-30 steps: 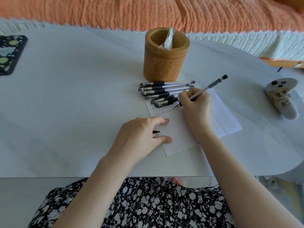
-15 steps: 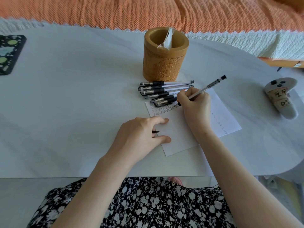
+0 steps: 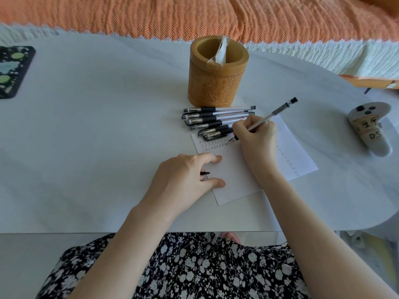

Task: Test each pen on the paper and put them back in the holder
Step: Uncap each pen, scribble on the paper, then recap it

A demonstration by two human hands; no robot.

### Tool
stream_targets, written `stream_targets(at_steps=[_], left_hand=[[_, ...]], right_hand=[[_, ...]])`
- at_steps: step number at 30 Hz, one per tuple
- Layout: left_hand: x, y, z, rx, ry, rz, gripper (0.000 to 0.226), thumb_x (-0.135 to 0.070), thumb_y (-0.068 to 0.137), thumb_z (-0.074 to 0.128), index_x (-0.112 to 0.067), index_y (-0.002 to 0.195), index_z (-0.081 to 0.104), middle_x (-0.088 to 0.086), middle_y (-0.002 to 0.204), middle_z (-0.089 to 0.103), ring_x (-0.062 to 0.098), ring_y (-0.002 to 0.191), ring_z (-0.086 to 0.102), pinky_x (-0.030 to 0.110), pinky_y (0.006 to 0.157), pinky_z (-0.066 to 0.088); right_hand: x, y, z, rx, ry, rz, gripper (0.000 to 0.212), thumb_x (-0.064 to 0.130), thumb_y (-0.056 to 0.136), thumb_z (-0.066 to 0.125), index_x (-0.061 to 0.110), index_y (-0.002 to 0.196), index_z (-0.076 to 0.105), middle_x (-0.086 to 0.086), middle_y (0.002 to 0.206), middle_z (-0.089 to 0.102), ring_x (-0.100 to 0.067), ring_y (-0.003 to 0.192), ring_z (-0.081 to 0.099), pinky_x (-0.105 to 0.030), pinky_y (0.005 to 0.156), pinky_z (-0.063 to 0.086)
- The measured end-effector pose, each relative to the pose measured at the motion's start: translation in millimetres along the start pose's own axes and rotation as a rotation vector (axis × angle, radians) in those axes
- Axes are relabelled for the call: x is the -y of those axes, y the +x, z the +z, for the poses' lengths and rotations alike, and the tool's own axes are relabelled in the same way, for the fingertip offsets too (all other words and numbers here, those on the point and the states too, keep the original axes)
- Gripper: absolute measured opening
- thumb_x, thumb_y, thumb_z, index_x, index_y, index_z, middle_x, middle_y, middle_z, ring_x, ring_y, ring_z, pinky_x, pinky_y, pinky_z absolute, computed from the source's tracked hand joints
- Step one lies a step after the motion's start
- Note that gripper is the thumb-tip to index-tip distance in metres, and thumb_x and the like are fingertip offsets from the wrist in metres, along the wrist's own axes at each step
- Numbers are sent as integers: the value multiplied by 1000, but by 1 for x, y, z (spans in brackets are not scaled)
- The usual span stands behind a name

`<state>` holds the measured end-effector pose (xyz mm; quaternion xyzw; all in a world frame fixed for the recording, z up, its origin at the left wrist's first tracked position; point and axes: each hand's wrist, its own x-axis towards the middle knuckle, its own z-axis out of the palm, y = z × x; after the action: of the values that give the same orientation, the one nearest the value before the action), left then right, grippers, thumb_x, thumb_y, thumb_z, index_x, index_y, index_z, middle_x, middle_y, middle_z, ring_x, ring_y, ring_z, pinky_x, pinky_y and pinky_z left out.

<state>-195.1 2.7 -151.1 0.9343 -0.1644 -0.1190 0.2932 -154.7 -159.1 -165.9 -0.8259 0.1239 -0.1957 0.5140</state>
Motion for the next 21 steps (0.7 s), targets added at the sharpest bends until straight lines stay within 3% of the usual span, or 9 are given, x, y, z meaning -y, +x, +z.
stream_targets(at_steps=[6, 11, 21], left_hand=[[1, 1, 0, 9, 2, -12, 49, -57, 73, 66, -49, 119, 53, -15, 69, 49, -5, 72, 57, 11, 61, 36], [0, 1, 1, 9, -2, -11, 49, -57, 73, 66, -49, 119, 52, -14, 72, 51, -2, 81, 63, 19, 67, 38], [0, 1, 0, 4, 15, -3, 50, -58, 73, 65, -50, 120, 52, -16, 70, 50, -3, 82, 62, 16, 66, 37]], right_hand=[[0, -1, 0, 4, 29, 2, 30, 5, 76, 55, -4, 57, 33, -11, 56, 29, -12, 56, 23, -28, 50, 18], [-1, -1, 0, 12, 28, 8, 30, 7, 76, 55, -5, 58, 35, -13, 57, 34, -14, 56, 26, -28, 52, 20], [-1, -1, 1, 1, 14, -5, 29, 5, 76, 56, -5, 58, 35, -12, 56, 31, -11, 55, 24, -26, 49, 18]])
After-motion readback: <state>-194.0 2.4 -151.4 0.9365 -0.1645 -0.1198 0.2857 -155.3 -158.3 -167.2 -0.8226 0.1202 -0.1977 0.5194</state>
